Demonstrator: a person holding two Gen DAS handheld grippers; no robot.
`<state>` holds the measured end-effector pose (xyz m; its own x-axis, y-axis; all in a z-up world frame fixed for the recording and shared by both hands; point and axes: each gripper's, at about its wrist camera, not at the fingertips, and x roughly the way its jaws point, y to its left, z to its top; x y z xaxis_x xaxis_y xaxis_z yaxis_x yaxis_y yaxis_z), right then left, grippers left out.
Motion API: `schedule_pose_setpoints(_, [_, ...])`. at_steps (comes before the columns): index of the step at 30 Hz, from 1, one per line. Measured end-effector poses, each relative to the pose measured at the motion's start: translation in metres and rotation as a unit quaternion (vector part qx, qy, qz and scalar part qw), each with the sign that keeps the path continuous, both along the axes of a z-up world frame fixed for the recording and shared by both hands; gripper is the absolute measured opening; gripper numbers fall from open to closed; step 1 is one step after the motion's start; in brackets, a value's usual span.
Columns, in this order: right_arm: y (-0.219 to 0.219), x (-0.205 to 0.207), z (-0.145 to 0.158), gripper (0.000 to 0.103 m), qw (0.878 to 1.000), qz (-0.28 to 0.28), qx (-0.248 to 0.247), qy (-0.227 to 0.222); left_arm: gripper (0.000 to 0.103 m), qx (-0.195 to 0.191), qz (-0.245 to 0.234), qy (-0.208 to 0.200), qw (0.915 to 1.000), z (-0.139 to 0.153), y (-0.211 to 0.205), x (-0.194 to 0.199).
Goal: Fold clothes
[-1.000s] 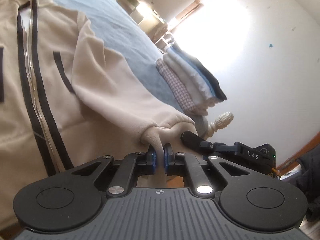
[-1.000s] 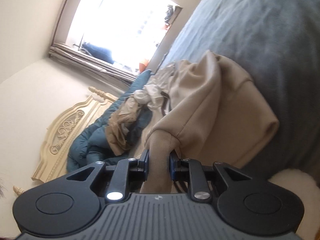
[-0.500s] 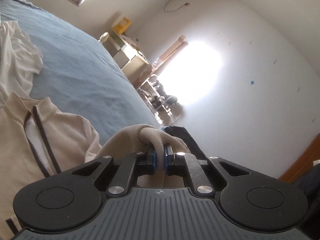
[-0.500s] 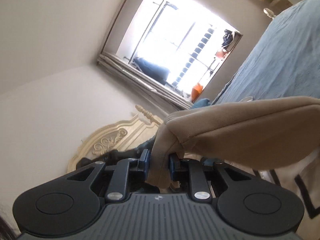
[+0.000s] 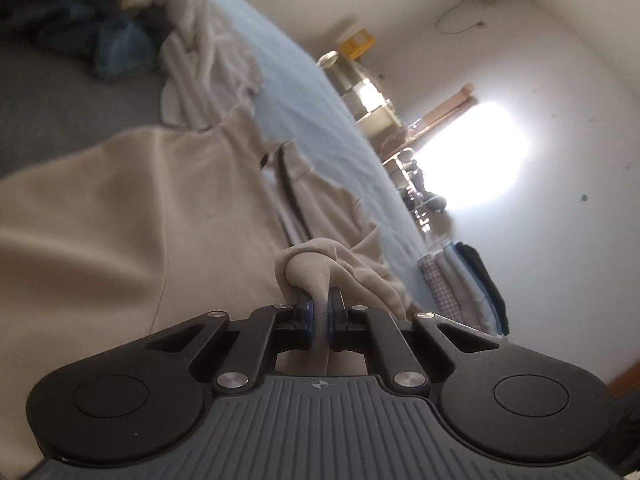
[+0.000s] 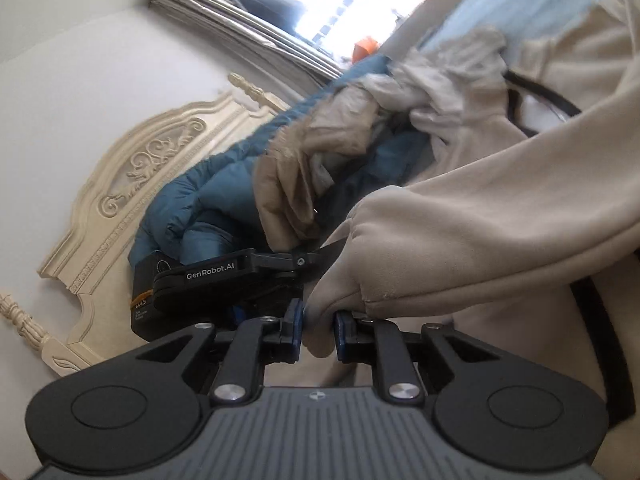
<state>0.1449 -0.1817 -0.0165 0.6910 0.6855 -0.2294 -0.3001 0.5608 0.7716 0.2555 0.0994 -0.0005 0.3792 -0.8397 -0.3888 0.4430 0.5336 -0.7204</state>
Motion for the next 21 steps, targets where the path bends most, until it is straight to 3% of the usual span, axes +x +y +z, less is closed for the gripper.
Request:
schedule_pose_setpoints(3, [0.021,0.004,-0.003,0.022,0.999,0.023,-0.027,-0.002,0.005,0.039,0.01,-0.039,0.9984,0.017,0.003,-0.01])
schedule_pose_setpoints(5, [0.034,0.009,-0.025,0.03,0.997,0.04,-0.058,0.042,0.008,0.11,0.024,-0.022,0.9934,-0.005,0.0,-0.014])
schedule_pose_setpoints(8, [0.032,0.004,-0.048,0.032,0.991,0.044,-0.1,0.083,0.015,0.21,0.028,0.013,0.9771,-0.052,-0.008,-0.017])
schedule_pose_setpoints(10, [0.015,-0.01,-0.045,0.033,0.991,0.047,-0.103,0.071,0.017,0.207,0.04,0.024,0.9772,-0.062,-0.002,-0.021])
schedule_pose_setpoints(12, [-0.012,-0.031,-0.028,0.044,0.992,0.048,-0.117,0.026,0.026,0.183,0.051,0.029,0.9814,-0.059,0.008,-0.025])
schedule_pose_setpoints(13, [-0.027,-0.042,-0.019,0.045,0.991,0.045,-0.13,0.001,0.032,0.178,0.059,0.027,0.982,-0.054,0.013,-0.027])
schedule_pose_setpoints(15, [-0.062,-0.065,-0.001,0.052,0.984,0.021,-0.171,-0.053,0.033,0.185,0.081,0.015,0.9793,-0.042,0.019,-0.033])
schedule_pose_setpoints(16, [-0.08,-0.076,0.006,0.057,0.976,-0.006,-0.202,-0.079,0.033,0.198,0.095,0.006,0.9755,-0.036,0.021,-0.035])
schedule_pose_setpoints(18, [-0.113,-0.092,0.014,0.057,0.945,-0.077,-0.296,-0.114,0.033,0.213,0.111,-0.013,0.9707,-0.022,0.014,-0.037])
schedule_pose_setpoints(21, [-0.148,-0.088,0.005,0.057,0.872,-0.148,-0.448,-0.129,0.035,0.231,0.116,-0.041,0.965,-0.004,-0.011,-0.034])
